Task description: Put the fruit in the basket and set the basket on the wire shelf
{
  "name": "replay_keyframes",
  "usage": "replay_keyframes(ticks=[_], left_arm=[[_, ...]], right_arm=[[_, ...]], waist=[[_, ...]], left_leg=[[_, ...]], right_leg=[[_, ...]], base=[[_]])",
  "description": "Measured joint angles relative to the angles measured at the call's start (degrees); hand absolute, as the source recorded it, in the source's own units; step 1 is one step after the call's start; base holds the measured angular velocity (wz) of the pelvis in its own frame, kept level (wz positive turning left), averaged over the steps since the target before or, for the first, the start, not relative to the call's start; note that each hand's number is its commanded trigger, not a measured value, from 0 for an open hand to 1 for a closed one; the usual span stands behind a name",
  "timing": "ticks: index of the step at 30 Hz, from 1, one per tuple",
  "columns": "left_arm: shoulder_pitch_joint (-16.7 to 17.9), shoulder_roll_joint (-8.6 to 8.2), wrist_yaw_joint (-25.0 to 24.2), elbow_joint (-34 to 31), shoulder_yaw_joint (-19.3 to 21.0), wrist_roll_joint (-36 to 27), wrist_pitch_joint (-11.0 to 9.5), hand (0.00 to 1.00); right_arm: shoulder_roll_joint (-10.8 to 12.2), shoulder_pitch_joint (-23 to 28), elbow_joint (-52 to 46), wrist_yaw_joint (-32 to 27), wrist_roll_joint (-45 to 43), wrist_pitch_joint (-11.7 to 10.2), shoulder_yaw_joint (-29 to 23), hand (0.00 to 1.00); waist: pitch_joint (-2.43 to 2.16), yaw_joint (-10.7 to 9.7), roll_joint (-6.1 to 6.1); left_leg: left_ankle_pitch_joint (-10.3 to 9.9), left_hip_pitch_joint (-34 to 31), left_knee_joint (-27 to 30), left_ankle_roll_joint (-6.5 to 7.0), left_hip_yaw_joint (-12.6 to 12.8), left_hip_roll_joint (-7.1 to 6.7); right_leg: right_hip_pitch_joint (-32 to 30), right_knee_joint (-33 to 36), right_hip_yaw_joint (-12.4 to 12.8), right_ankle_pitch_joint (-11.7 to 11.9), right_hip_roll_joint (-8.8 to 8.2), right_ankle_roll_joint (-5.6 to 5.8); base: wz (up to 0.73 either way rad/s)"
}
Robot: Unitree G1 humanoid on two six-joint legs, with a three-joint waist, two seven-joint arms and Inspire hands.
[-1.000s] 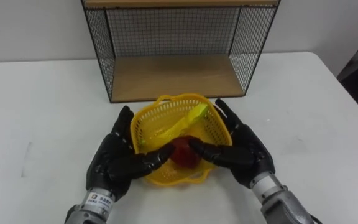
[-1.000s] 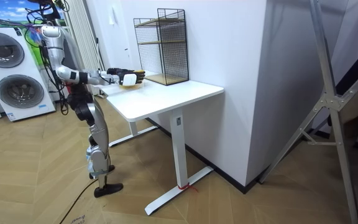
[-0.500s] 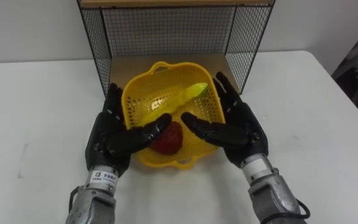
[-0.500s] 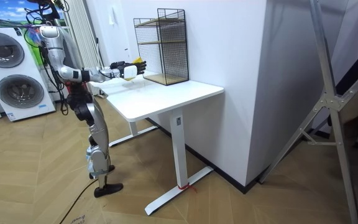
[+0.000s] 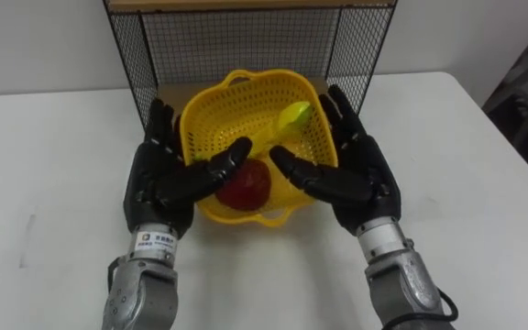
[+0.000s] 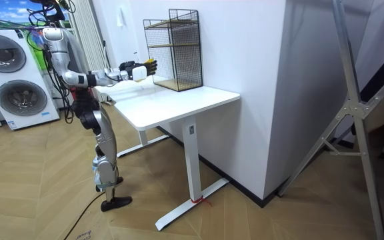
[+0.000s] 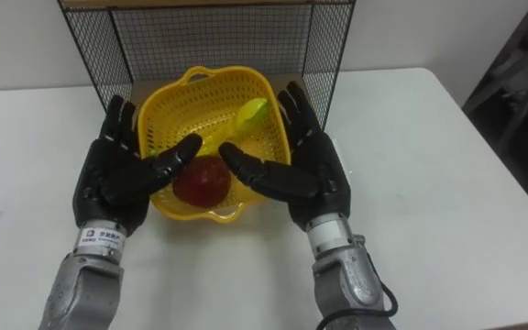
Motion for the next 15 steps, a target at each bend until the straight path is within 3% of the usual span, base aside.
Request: replay_keyframes(ticks=[15], left_arm=[[0.03,-0.15,0.79,-0.07,-0.5,0.08,-0.33,0.0]], right_arm=[[-0.01,0.02,0.44,-1.09,0.92,0.01,0.82,0.0]], waist=[[0.0,0.07,0.02]], left_leg=[[-0.12,0.91,0.75,-0.15,0.56,0.33]], right_leg=[[0.59,0.25,0.48,0.0,0.2,-0.02]], base=[[-0.01]])
